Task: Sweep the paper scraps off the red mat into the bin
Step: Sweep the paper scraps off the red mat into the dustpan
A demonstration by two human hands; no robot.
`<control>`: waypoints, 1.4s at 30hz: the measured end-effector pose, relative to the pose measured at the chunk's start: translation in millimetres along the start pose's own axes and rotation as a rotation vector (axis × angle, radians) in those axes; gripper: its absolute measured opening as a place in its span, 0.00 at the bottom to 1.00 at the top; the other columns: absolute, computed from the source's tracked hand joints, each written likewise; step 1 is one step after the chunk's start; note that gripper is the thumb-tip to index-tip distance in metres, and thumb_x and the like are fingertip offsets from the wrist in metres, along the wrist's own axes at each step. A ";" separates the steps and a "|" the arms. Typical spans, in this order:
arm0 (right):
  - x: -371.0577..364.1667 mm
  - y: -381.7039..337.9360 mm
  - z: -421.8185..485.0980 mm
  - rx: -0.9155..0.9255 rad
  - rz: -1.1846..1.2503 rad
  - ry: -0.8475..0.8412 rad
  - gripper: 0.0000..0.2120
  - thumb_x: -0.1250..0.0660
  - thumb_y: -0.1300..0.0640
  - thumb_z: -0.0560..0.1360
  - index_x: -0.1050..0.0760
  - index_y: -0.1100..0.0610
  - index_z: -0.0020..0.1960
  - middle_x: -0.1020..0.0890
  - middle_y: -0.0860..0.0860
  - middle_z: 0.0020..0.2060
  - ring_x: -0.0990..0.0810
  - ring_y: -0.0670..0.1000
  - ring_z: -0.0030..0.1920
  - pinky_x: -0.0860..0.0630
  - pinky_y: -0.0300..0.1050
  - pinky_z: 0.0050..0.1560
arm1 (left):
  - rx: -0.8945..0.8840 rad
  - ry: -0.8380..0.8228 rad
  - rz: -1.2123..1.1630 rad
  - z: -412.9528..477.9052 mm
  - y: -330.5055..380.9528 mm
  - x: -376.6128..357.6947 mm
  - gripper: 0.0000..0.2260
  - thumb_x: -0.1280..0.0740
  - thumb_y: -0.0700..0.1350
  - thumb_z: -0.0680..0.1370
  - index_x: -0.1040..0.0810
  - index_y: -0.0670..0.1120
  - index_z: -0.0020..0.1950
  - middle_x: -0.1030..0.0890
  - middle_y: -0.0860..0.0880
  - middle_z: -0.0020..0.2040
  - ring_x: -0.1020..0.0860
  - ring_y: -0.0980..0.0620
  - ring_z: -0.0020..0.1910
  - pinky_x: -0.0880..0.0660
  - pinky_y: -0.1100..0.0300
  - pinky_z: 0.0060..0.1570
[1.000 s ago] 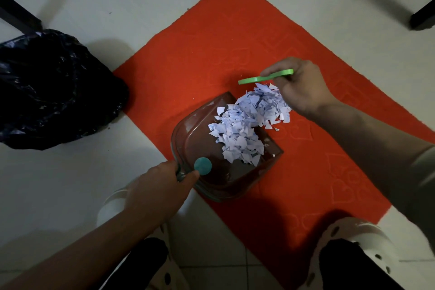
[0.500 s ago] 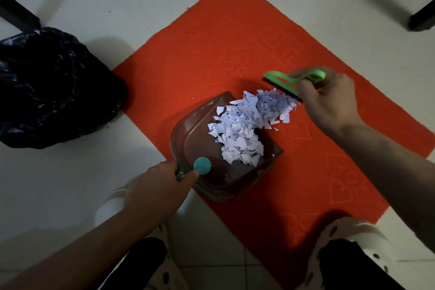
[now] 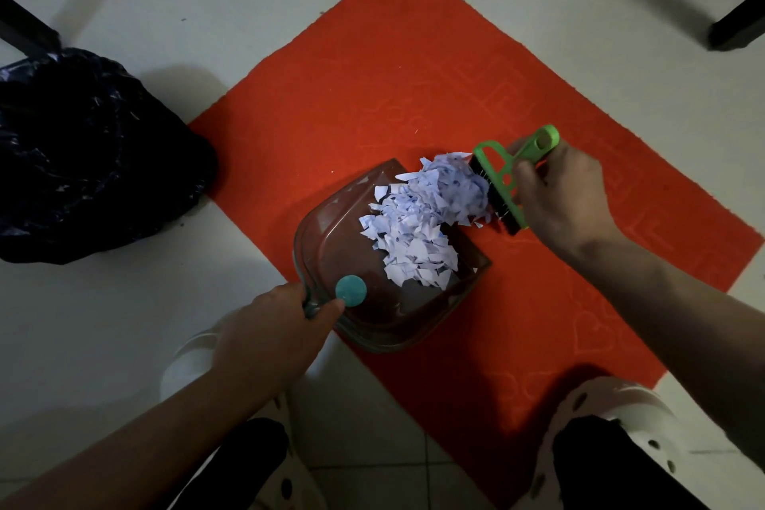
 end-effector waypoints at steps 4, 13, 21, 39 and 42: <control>12.7 7.7 12.3 0.006 -0.068 0.089 0.14 0.44 0.54 0.78 0.24 0.60 0.53 0.21 0.57 0.42 0.24 0.56 0.38 0.32 0.46 0.37 | 0.003 0.012 0.003 0.2 -1.7 -0.1 0.18 0.38 0.61 0.78 0.31 0.50 0.36 0.22 0.50 0.36 0.24 0.53 0.34 0.33 0.59 0.32; -13.7 2.6 -1.6 0.066 -0.097 -0.017 0.11 0.42 0.55 0.79 0.24 0.62 0.51 0.22 0.58 0.46 0.23 0.59 0.45 0.28 0.51 0.43 | 0.004 0.012 0.000 3.2 -7.6 -4.3 0.18 0.38 0.63 0.77 0.29 0.50 0.37 0.22 0.50 0.35 0.23 0.51 0.35 0.25 0.56 0.40; 14.1 12.2 2.3 -0.006 -0.034 0.100 0.21 0.47 0.45 0.74 0.25 0.59 0.51 0.21 0.59 0.43 0.21 0.59 0.41 0.26 0.51 0.42 | 0.001 0.011 0.013 3.8 -9.6 -4.7 0.19 0.39 0.65 0.76 0.28 0.50 0.38 0.20 0.50 0.36 0.22 0.50 0.36 0.22 0.53 0.42; -2.3 10.7 -22.0 -0.005 -0.051 0.075 0.12 0.41 0.52 0.76 0.24 0.59 0.49 0.22 0.58 0.45 0.23 0.59 0.44 0.27 0.52 0.44 | 0.004 -0.014 -0.086 -0.8 0.2 -7.5 0.15 0.37 0.59 0.78 0.30 0.51 0.37 0.20 0.49 0.37 0.22 0.51 0.36 0.29 0.59 0.36; -20.9 -5.1 -36.3 0.028 -0.002 0.011 0.16 0.45 0.48 0.72 0.23 0.57 0.47 0.21 0.53 0.41 0.23 0.55 0.40 0.28 0.47 0.43 | -0.005 -0.009 -0.097 -1.9 2.7 -6.0 0.15 0.36 0.59 0.78 0.31 0.52 0.36 0.20 0.49 0.37 0.21 0.50 0.37 0.27 0.58 0.38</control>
Point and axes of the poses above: each hand's wrist, its own z-axis towards the middle knuckle, its own x-axis out of the back of the hand, y = z × x, the point moved 10 cm from there along z, towards the middle knuckle
